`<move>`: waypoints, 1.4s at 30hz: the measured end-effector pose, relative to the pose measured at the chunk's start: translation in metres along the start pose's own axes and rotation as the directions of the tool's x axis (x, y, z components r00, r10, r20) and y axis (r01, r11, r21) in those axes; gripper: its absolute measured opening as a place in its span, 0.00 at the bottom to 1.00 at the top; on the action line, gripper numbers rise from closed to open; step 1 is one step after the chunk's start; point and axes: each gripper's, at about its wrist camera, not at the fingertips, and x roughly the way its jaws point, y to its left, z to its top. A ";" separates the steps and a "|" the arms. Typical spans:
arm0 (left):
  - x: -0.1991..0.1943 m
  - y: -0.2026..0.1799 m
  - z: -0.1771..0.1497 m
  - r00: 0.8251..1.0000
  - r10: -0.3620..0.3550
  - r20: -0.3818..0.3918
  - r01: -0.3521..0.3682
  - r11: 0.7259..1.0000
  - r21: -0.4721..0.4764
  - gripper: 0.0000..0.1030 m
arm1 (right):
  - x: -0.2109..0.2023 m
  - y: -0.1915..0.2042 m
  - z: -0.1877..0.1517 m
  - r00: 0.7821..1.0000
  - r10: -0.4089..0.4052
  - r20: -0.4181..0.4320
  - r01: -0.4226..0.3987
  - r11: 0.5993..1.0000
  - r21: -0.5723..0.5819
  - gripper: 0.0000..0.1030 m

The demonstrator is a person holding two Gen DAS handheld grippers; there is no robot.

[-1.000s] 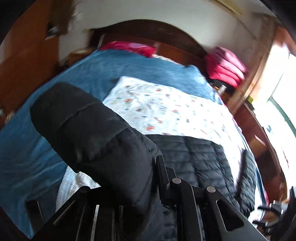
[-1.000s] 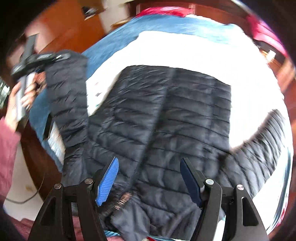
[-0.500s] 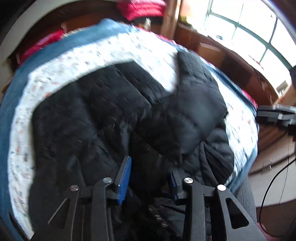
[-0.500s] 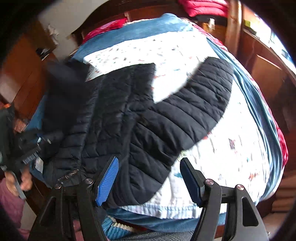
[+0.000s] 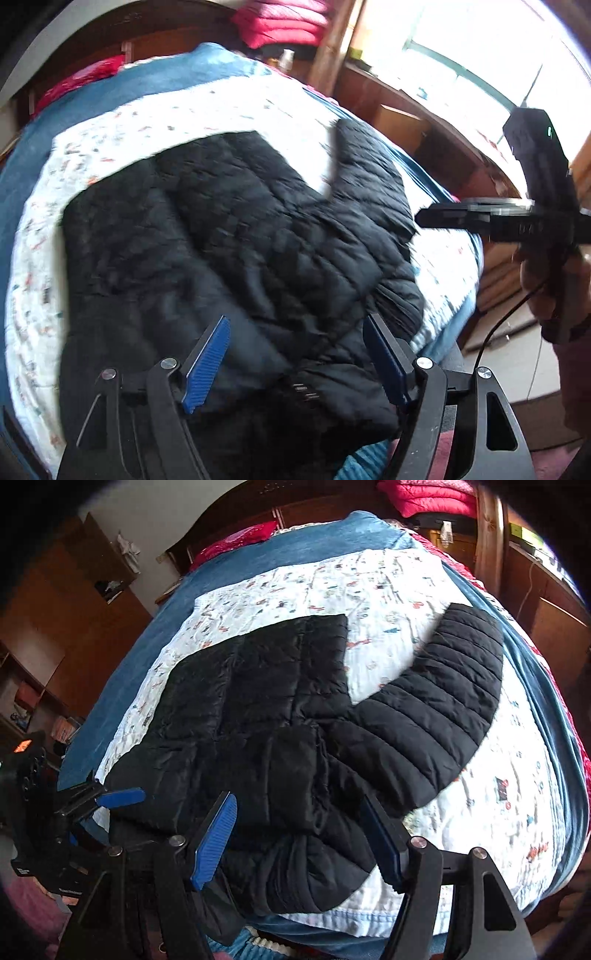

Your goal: Fold large clothes

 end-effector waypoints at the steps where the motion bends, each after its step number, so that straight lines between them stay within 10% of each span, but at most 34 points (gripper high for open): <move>1: -0.008 0.017 0.001 1.000 0.023 0.016 -0.022 0.999 -0.034 0.77 | 0.007 0.005 0.004 1.000 0.021 -0.011 -0.021 1.000 -0.009 0.73; 6: -0.025 0.101 -0.011 0.990 0.138 0.007 -0.133 0.970 -0.204 0.74 | 0.036 0.027 0.017 0.997 0.057 -0.057 -0.061 0.996 -0.068 0.73; 16: 0.011 0.194 -0.069 0.994 0.065 -0.087 -0.094 0.919 -0.382 0.62 | 0.108 0.026 0.002 0.972 -0.019 -0.233 -0.005 0.995 -0.102 0.73; 31: 0.006 0.160 -0.053 0.972 0.188 -0.142 -0.220 0.939 -0.263 0.62 | 0.087 -0.003 -0.005 0.979 0.023 -0.203 -0.042 0.995 -0.088 0.73; 42: 0.001 0.101 -0.003 0.988 0.113 -0.101 -0.135 0.959 -0.248 0.66 | 0.011 -0.165 0.037 0.998 -0.068 0.009 0.064 0.979 0.193 0.73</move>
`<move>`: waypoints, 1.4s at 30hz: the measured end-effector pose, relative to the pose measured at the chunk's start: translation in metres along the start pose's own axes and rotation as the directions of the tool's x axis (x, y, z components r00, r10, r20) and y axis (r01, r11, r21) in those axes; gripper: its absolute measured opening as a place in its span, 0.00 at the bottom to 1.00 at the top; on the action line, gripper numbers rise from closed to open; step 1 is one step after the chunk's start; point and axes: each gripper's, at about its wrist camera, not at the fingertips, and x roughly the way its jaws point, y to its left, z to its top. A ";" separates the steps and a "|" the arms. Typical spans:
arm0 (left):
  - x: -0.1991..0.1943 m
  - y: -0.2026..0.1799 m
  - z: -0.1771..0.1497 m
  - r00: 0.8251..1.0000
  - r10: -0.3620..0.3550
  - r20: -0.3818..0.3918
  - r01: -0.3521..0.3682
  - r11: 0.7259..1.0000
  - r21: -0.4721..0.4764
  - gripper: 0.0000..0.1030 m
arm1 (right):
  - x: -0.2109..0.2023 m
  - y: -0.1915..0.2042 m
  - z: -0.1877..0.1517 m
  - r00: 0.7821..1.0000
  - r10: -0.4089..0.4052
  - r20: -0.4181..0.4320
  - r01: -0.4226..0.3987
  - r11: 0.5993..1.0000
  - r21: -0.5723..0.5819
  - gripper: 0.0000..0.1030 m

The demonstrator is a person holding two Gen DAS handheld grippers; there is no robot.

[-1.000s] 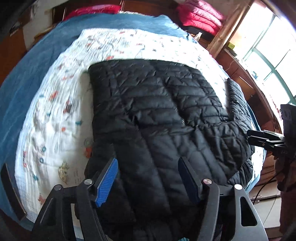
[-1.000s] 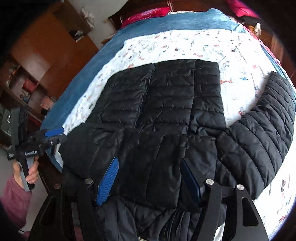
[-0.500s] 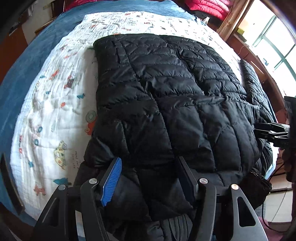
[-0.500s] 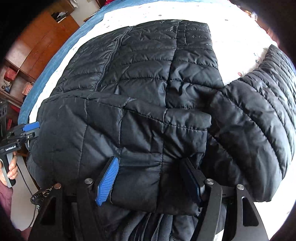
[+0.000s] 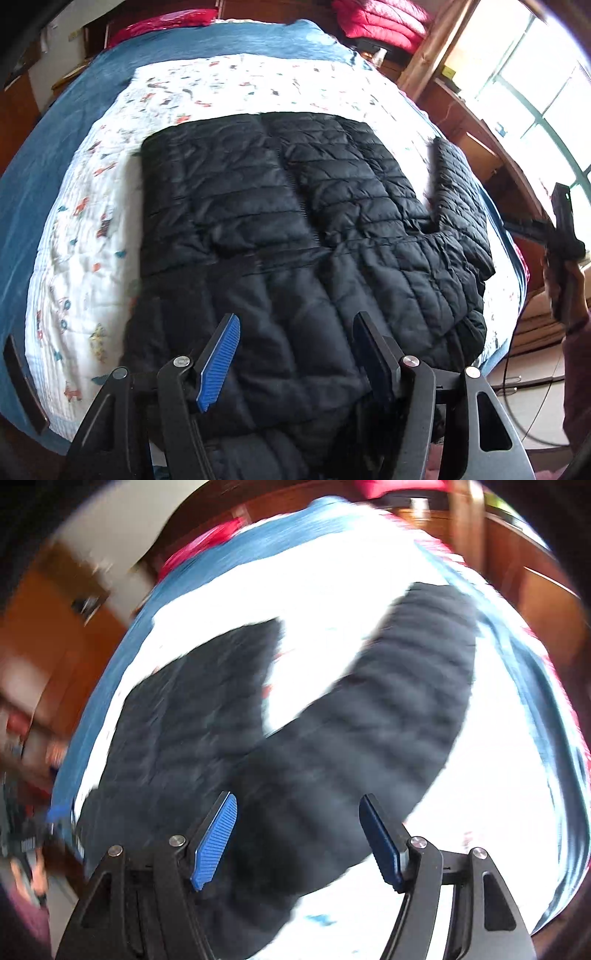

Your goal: Fold large clothes

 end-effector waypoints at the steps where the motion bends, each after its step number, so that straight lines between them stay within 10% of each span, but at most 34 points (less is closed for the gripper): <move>1: 0.004 -0.007 0.002 1.000 -0.007 -0.012 0.007 1.000 0.003 0.67 | 0.001 -0.014 0.006 1.000 -0.014 0.013 0.014 0.999 0.031 0.73; 9: 0.044 -0.042 0.010 0.993 -0.031 -0.110 0.028 0.999 -0.022 0.68 | 0.034 -0.131 0.046 0.995 0.064 0.076 -0.085 0.947 0.310 0.73; 20: 0.053 -0.051 0.012 0.987 0.043 -0.154 -0.043 0.999 0.002 0.68 | 0.078 -0.165 0.071 0.950 0.251 0.184 -0.308 0.844 0.440 0.72; 23: 0.053 -0.045 0.013 0.986 0.053 -0.155 -0.056 0.998 -0.016 0.68 | 0.083 -0.158 0.077 0.944 0.275 0.182 -0.329 0.834 0.444 0.48; 28: 0.039 -0.028 0.010 0.988 0.079 -0.135 -0.084 0.996 -0.034 0.68 | 0.068 -0.134 0.092 0.941 0.268 0.208 -0.332 0.852 0.405 0.17; 36: -0.008 0.013 0.000 0.998 0.062 -0.005 -0.062 0.992 -0.113 0.68 | -0.028 -0.016 0.112 0.934 0.224 0.277 -0.261 0.959 0.107 0.14; 42: -0.045 0.038 -0.025 0.994 0.049 0.097 -0.037 0.992 -0.122 0.68 | -0.100 0.123 0.073 0.903 0.291 0.317 -0.236 0.951 -0.202 0.14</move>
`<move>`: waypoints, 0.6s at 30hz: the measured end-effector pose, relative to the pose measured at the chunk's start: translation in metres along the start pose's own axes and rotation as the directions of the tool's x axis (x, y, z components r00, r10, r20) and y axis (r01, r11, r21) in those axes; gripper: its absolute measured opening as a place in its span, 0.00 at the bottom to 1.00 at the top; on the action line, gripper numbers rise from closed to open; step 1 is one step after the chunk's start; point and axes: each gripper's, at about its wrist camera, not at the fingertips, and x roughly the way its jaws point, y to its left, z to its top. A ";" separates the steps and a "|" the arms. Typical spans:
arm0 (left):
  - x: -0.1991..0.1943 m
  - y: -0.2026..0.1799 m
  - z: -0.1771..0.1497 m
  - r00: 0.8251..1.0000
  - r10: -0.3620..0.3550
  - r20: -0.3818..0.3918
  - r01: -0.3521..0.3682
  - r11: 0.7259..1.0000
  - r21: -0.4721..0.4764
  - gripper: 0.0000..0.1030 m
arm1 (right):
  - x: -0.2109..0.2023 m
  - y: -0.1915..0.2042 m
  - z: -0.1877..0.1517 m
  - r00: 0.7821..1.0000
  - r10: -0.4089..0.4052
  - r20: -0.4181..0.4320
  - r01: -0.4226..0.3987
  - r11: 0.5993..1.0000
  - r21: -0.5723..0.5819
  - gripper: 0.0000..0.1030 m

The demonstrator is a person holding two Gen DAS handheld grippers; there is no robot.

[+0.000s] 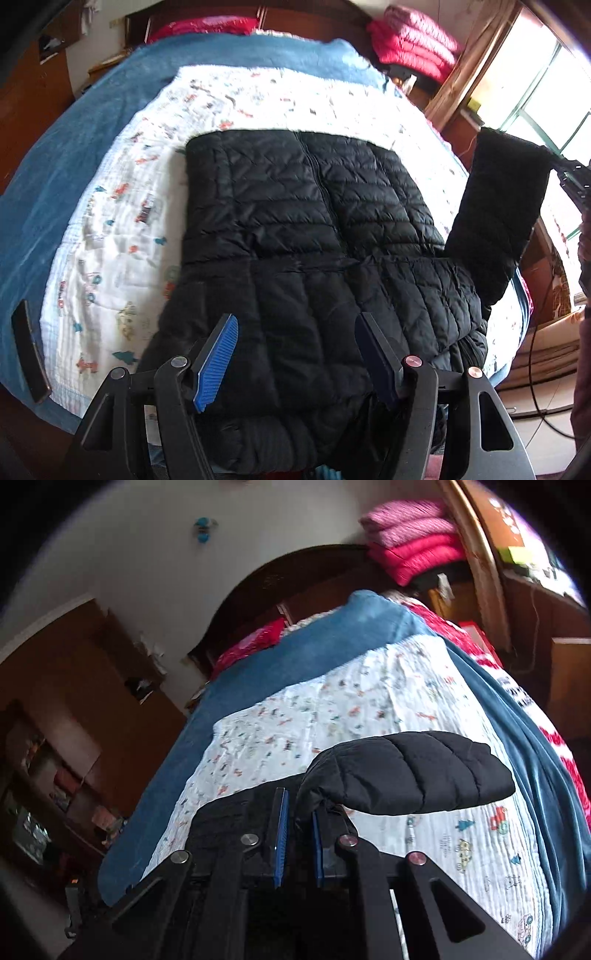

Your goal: Fold large clothes

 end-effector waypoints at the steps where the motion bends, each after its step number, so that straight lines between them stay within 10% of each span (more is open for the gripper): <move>1: -0.005 0.005 -0.004 1.000 -0.005 0.011 0.005 1.000 -0.002 0.68 | -0.002 0.023 -0.005 1.000 0.016 -0.006 -0.016 0.999 -0.042 0.14; 9: -0.040 0.066 -0.041 0.997 0.008 0.074 0.000 0.994 -0.111 0.68 | 0.040 0.180 -0.105 0.978 0.096 -0.187 -0.153 0.935 -0.321 0.14; 18: -0.059 0.109 -0.077 0.996 0.026 0.085 -0.008 0.978 -0.208 0.68 | 0.134 0.250 -0.253 0.849 -0.007 -0.529 -0.311 0.802 -0.510 0.14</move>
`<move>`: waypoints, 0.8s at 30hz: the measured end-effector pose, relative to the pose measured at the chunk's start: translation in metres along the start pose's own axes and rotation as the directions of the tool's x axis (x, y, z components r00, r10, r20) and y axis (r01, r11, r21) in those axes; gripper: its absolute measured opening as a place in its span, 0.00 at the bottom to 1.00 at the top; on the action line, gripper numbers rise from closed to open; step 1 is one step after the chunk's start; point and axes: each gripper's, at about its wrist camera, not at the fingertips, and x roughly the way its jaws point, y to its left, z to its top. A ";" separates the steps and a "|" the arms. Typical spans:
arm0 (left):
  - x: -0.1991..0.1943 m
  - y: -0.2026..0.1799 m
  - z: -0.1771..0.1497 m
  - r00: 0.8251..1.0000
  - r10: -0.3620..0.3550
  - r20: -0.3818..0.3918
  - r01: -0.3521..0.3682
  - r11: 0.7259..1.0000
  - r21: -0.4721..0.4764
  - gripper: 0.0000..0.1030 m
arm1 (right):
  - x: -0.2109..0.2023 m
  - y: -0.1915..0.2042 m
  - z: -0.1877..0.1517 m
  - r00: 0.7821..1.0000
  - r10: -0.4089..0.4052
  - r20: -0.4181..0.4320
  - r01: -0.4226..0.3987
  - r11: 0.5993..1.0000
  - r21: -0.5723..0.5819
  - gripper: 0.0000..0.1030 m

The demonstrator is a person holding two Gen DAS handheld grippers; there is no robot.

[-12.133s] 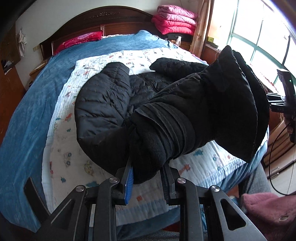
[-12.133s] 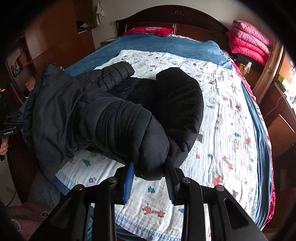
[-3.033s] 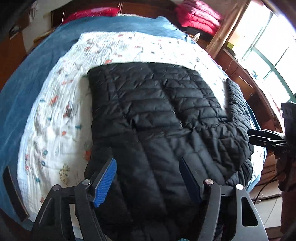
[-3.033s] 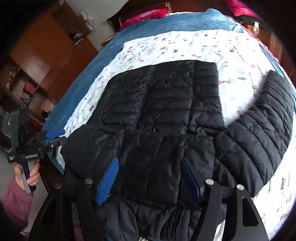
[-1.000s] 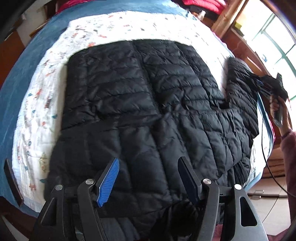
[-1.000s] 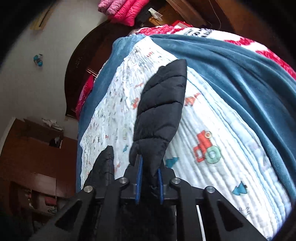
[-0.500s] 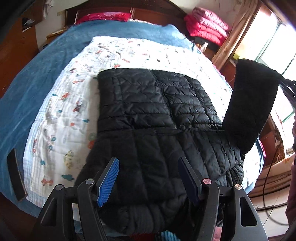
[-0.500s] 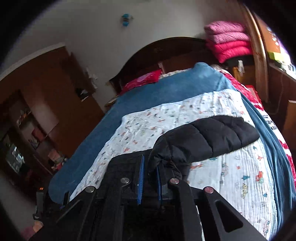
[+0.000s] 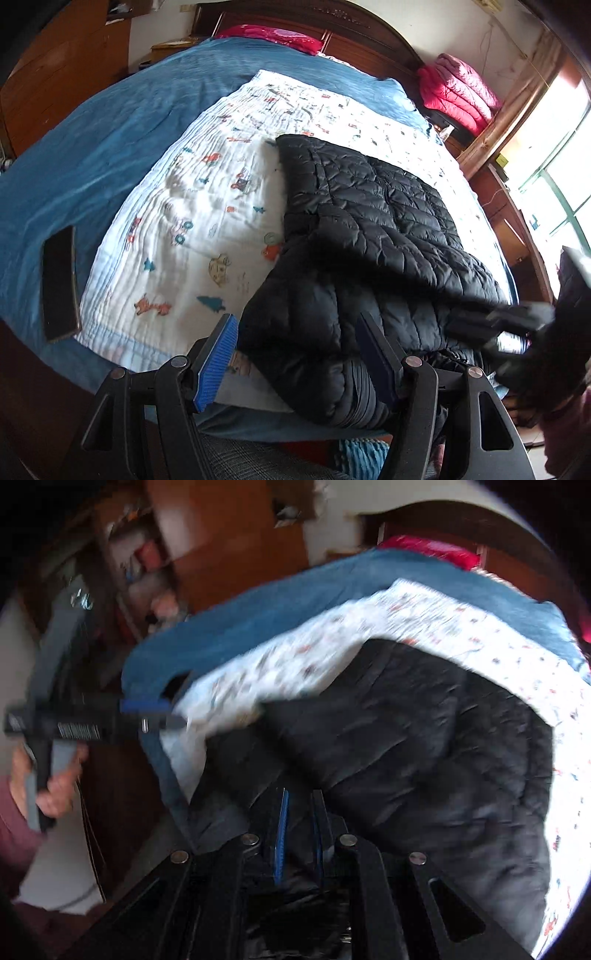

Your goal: Fold large clothes

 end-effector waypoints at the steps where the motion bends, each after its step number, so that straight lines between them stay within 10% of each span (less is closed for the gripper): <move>1: -0.002 0.001 0.000 1.000 -0.007 0.002 0.007 1.000 -0.001 0.68 | 0.005 0.004 -0.001 1.000 0.008 -0.021 -0.009 1.000 -0.016 0.14; 7: 0.004 -0.016 0.028 0.999 -0.035 0.016 0.035 0.999 0.019 0.81 | -0.024 -0.009 -0.001 1.000 -0.016 -0.002 0.016 1.000 -0.027 0.16; 12: 0.047 -0.028 0.063 0.998 -0.058 -0.038 0.058 0.998 0.001 0.82 | -0.059 -0.048 -0.026 0.989 -0.144 0.023 0.142 0.986 0.092 0.57; 15: 0.083 -0.028 0.075 0.993 -0.067 -0.099 0.064 0.997 -0.032 0.82 | -0.074 -0.071 -0.044 0.970 -0.244 -0.010 0.243 0.957 0.156 0.59; 20: 0.118 -0.032 0.078 0.981 -0.120 -0.151 0.110 0.991 -0.076 0.31 | -0.093 -0.121 -0.087 0.926 -0.363 -0.105 0.378 0.889 0.259 0.59; 24: 0.099 -0.044 0.075 0.990 -0.104 -0.097 0.100 0.994 -0.037 0.11 | -0.096 -0.150 -0.117 0.909 -0.384 -0.160 0.416 0.845 0.335 0.59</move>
